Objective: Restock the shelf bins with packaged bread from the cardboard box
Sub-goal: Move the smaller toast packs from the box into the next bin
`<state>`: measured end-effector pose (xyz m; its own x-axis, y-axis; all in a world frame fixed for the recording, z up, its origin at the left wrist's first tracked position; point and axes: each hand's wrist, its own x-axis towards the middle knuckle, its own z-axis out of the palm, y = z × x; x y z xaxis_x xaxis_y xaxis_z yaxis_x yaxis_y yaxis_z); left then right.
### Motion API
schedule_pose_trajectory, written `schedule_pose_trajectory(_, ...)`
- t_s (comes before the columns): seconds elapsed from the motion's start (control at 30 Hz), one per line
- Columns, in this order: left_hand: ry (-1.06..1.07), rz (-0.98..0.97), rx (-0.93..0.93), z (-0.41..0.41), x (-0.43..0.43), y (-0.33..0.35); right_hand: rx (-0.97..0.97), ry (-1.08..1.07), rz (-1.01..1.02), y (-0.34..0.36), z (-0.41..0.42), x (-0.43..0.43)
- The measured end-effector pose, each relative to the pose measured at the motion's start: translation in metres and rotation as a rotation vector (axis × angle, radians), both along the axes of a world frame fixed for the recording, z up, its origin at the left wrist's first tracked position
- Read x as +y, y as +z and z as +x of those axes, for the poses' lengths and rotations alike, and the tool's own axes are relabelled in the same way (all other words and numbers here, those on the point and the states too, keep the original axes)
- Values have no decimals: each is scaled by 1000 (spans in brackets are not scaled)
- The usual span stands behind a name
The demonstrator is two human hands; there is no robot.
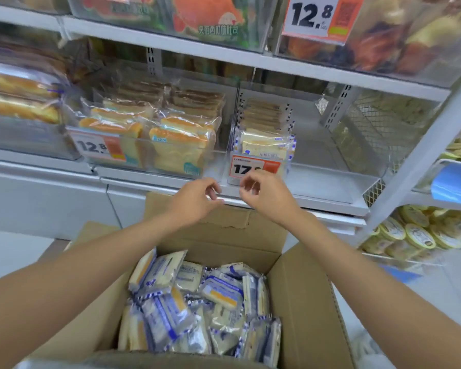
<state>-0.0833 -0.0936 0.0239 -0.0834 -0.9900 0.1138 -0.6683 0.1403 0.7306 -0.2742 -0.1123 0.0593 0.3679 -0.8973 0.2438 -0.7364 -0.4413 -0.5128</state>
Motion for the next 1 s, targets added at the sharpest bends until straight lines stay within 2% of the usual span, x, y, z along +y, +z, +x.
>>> schedule_pose_trajectory(0.07,32,173,36,20,20,-33,72,65,217,-40,3,22)
schedule_pose_trajectory(0.23,182,388,50,77,60,-96,155,99,754,-145,12,54)
schedule_pose_trajectory(0.4,245,424,105,107,79,-131,242,97,952,-223,57,71)
schedule_pose_trajectory(0.5,231,456,109,108,83,-138,225,139,1055,-248,85,91)
schedule_pose_trajectory(0.63,197,470,132,108,87,-137,60,-10,1044,-242,90,89)
schedule_pose_trajectory(0.73,76,547,144,97,91,-131,-214,-205,1058,-205,77,72)
schedule_pose_trajectory(0.8,-65,599,88,77,91,-125,-431,-175,1163,-172,69,60)
schedule_pose_trajectory(0.87,-77,600,144,57,89,-124,-564,-66,1192,-146,60,51)
schedule_pose_trajectory(0.9,-19,603,205,50,86,-122,-527,-36,1131,-139,55,47)
schedule_pose_trajectory(1.0,202,644,381,49,78,-112,-198,-28,876,-134,38,41)
